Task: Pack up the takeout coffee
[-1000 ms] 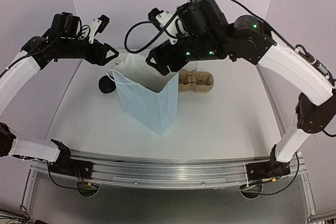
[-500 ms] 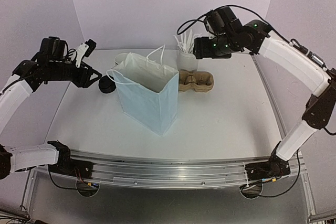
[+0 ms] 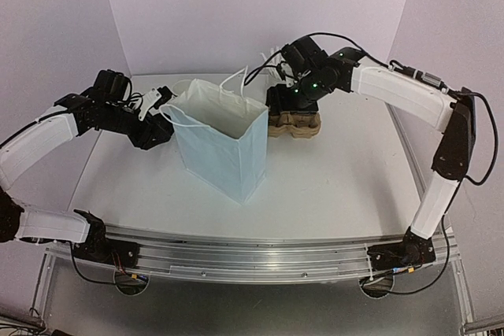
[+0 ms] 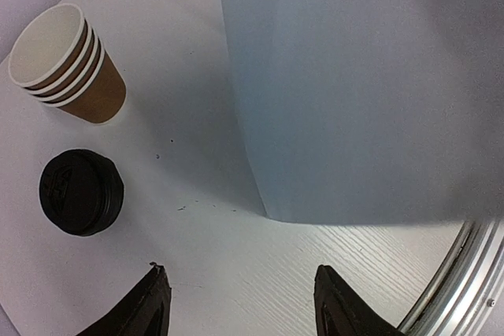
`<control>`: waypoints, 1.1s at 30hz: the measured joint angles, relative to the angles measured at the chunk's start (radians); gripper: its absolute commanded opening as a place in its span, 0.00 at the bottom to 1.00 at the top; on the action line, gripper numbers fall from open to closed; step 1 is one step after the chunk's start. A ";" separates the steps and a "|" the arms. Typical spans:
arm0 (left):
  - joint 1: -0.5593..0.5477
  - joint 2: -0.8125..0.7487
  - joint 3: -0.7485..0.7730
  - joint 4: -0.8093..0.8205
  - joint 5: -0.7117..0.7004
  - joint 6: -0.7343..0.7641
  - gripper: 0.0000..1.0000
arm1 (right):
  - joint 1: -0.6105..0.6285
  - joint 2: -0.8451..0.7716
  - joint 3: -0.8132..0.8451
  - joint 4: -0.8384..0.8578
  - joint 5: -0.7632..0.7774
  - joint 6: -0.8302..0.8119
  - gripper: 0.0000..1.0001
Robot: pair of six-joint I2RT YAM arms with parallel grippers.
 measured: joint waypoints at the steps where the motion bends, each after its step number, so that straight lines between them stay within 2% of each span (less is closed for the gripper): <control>1: -0.001 0.012 0.000 0.009 0.005 0.000 0.62 | 0.000 0.000 -0.014 0.012 -0.017 0.008 0.73; 11: -0.012 0.091 0.003 0.136 0.051 -0.050 0.64 | 0.058 -0.004 -0.118 0.064 -0.107 0.086 0.73; 23: -0.012 0.177 0.040 0.227 -0.011 -0.106 0.66 | 0.134 -0.042 -0.206 0.126 -0.124 0.213 0.72; 33: -0.012 0.223 0.086 0.265 -0.024 -0.113 0.68 | 0.194 -0.041 -0.213 0.162 -0.150 0.289 0.72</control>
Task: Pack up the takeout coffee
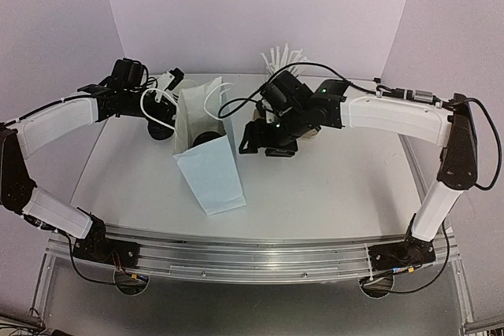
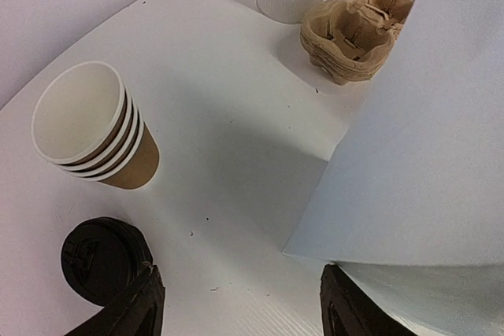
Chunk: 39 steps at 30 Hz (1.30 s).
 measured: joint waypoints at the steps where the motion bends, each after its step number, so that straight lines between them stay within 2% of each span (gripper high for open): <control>1: 0.000 0.002 0.000 0.001 0.000 0.000 0.68 | 0.005 0.001 0.000 0.004 -0.003 0.004 0.72; 18: 0.000 0.044 0.041 0.040 0.017 -0.021 0.68 | 0.004 -0.010 -0.022 0.028 -0.058 0.038 0.71; 22: 0.000 0.055 0.052 0.056 0.024 -0.033 0.69 | -0.040 -0.084 -0.079 -0.004 -0.026 0.029 0.71; 27: 0.000 0.059 0.053 0.060 0.019 -0.042 0.71 | -0.134 -0.166 -0.054 -0.064 0.017 -0.031 0.69; 32: 0.003 0.059 0.054 0.056 -0.002 -0.043 0.78 | -0.251 -0.161 0.064 -0.104 0.060 -0.142 0.58; 34: 0.008 0.058 0.054 0.044 -0.012 -0.043 0.82 | -0.305 -0.127 0.154 -0.116 0.084 -0.194 0.53; 39: 0.038 0.037 0.054 -0.033 -0.038 -0.042 0.90 | -0.394 0.050 0.463 -0.121 0.142 -0.352 0.51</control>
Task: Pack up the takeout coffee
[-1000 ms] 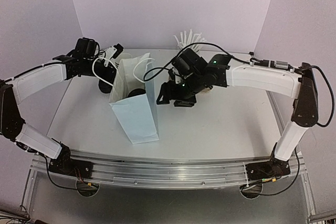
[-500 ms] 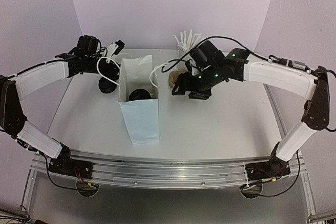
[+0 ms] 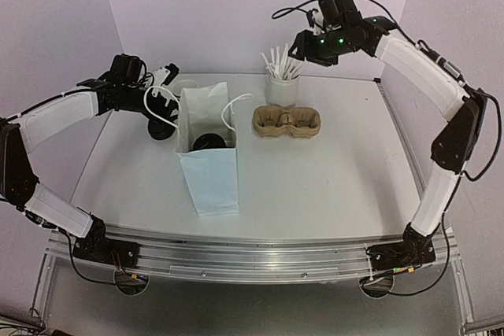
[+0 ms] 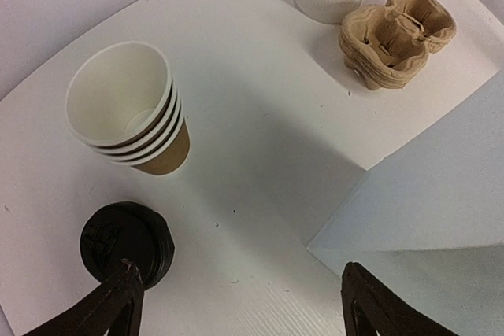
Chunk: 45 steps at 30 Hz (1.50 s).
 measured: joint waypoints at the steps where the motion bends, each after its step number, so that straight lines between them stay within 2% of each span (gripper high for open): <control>1: 0.006 -0.011 0.000 -0.018 -0.006 0.000 0.92 | -0.007 0.041 0.064 0.001 0.010 -0.032 0.51; 7: 0.045 -0.111 -0.010 -0.085 -0.029 -0.026 0.93 | -0.013 0.326 0.429 0.025 0.022 -0.235 0.52; 11: 0.060 -0.163 -0.046 -0.093 -0.041 -0.054 0.94 | -0.013 0.473 0.559 0.037 0.017 -0.344 0.55; 15: 0.062 -0.172 -0.087 -0.094 -0.043 -0.084 0.94 | -0.012 0.544 0.568 0.075 0.015 -0.415 0.55; 19: 0.062 -0.172 -0.115 -0.103 -0.043 -0.104 0.94 | -0.012 0.590 0.568 0.133 0.016 -0.461 0.47; 28: 0.062 -0.172 -0.120 -0.108 -0.043 -0.118 0.94 | -0.013 0.673 0.578 0.274 0.030 -0.520 0.37; 30: 0.062 -0.173 -0.121 -0.108 -0.043 -0.121 0.94 | -0.012 0.692 0.579 0.286 0.042 -0.527 0.27; 31: 0.062 -0.173 -0.122 -0.107 -0.043 -0.125 0.94 | -0.012 0.700 0.579 0.289 0.047 -0.533 0.16; 32: 0.062 -0.174 -0.125 -0.106 -0.043 -0.128 0.94 | -0.012 0.707 0.579 0.294 0.051 -0.541 0.10; 34: 0.062 -0.176 -0.130 -0.107 -0.042 -0.133 0.94 | -0.012 0.713 0.579 0.300 0.059 -0.537 0.04; 38: 0.064 -0.177 -0.133 -0.106 -0.042 -0.135 0.94 | -0.012 0.713 0.579 0.331 0.075 -0.542 0.00; 45: 0.064 -0.178 -0.134 -0.099 -0.042 -0.135 0.94 | -0.011 0.686 0.516 0.367 0.094 -0.559 0.00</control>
